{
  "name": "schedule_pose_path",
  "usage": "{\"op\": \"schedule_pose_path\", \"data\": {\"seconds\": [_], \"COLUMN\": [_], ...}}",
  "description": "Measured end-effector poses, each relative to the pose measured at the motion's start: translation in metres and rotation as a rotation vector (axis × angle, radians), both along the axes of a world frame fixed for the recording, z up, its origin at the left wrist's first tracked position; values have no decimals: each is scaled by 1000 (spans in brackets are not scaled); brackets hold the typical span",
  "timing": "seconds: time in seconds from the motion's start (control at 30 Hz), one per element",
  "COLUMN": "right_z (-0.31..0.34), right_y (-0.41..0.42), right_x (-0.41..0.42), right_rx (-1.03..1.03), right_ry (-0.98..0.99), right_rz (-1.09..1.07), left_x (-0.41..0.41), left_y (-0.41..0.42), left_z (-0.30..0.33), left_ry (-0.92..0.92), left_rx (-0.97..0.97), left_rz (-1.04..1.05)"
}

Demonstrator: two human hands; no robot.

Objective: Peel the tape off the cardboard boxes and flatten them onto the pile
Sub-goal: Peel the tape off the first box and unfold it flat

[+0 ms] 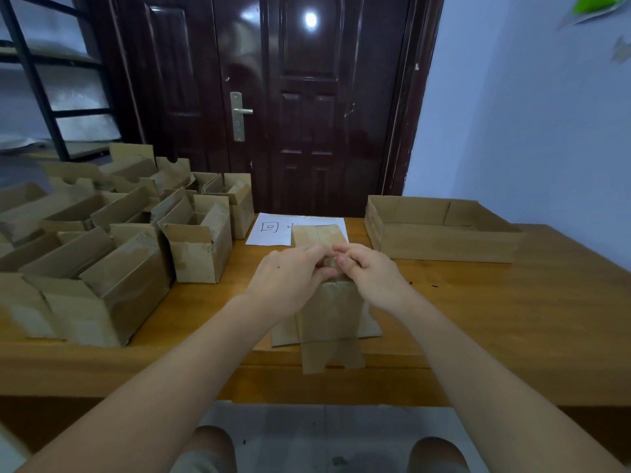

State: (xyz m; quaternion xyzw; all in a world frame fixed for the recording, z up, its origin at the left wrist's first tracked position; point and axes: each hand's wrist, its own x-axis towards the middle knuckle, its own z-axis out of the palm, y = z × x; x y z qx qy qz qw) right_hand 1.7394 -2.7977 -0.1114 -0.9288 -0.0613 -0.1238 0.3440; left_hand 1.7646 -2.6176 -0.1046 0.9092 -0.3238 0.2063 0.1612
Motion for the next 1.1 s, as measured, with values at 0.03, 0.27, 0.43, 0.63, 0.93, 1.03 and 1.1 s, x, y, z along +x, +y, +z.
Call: {"op": "schedule_pose_path", "data": {"seconds": [0.03, 0.27, 0.43, 0.63, 0.93, 1.03, 1.1], "right_z": [1, 15, 15, 15, -23, -17, -12], "right_y": [0, -17, -13, -7, 2, -2, 1], "right_x": [-1, -14, -13, -12, -14, -14, -17], "right_rx": [27, 49, -4, -131, -352, -529, -536], "right_ry": [-1, 54, 33, -31, -560, -616, -513], "right_rz": [4, 163, 127, 86, -92, -127, -94], "left_x": [0, 0, 0, 3, 2, 3, 2], "left_y": [-1, -2, -3, -3, -3, -2, -3], "left_z": [1, -5, -6, -10, -12, -12, -10], "left_ry": [-9, -96, -108, -121, -135, -135, -122], "left_rx": [-4, 28, 31, 19, 2, -21, -40], "left_rz": [10, 23, 46, 48, 37, 24, 17]}}
